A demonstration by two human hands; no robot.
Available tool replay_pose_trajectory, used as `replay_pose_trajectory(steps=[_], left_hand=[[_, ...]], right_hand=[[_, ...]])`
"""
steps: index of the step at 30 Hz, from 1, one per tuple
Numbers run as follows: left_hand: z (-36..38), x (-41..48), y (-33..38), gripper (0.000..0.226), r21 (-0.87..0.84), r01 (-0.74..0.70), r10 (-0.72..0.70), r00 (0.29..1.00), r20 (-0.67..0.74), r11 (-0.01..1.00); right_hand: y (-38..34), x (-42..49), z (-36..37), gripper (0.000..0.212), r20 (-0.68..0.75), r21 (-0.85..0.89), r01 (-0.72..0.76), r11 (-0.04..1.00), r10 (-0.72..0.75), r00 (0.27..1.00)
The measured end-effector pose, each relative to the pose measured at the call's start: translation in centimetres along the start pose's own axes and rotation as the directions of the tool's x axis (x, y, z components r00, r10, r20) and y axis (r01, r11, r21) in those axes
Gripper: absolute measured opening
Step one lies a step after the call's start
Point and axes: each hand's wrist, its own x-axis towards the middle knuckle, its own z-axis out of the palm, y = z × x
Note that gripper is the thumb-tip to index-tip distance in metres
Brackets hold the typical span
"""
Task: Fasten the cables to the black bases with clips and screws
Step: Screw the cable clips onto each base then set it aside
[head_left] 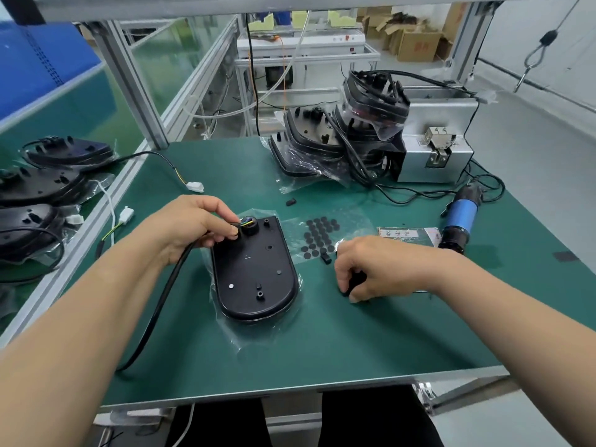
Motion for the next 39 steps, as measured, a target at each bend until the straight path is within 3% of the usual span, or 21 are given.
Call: replay_pose_trajectory(steps=[5,11,16,21,23,27,32,39], left_hand=[[-0.3,-0.1,-0.1,0.017,-0.015,0.018,-0.018,1.000,-0.005,1.000],[-0.4,-0.1,0.2,0.020,-0.054,0.058,-0.056,0.998,0.035,0.997],[-0.9,0.0,-0.1,0.021,-0.097,0.048,-0.039,0.995,0.094,0.994],[-0.9,0.0,-0.7,0.022,-0.114,0.005,0.004,0.997,0.082,0.993],[-0.9,0.0,-0.7,0.021,-0.114,-0.014,0.022,0.997,0.069,0.993],[-1.2,0.1,-0.7,0.015,-0.081,-0.024,0.031,0.996,0.085,0.996],[-1.2,0.3,-0.7,0.016,-0.067,-0.025,0.030,0.997,0.077,0.997],[-1.0,0.2,-0.4,0.015,-0.107,0.004,0.003,0.998,0.065,0.994]], right_hand=[[0.1,0.4,0.3,0.004,-0.036,-0.065,0.035,0.997,-0.038,0.999],[0.5,1.3,-1.6,0.011,-0.386,0.288,0.054,0.956,0.064,0.920],[-3.5,5.4,-2.5,0.009,-0.449,0.708,0.280,0.649,0.108,0.887],[-6.7,10.1,-1.7,0.004,-0.391,0.849,0.303,0.433,0.129,0.911],[-7.1,11.1,-1.4,0.006,-0.355,0.873,0.286,0.394,0.113,0.928],[-7.2,12.0,-1.2,0.008,-0.313,0.856,0.235,0.461,0.101,0.944],[-7.2,12.5,-2.0,0.005,-0.354,0.651,0.179,0.737,0.087,0.931],[-6.6,12.7,-2.6,0.010,-0.397,0.504,0.212,0.837,0.006,0.918]])
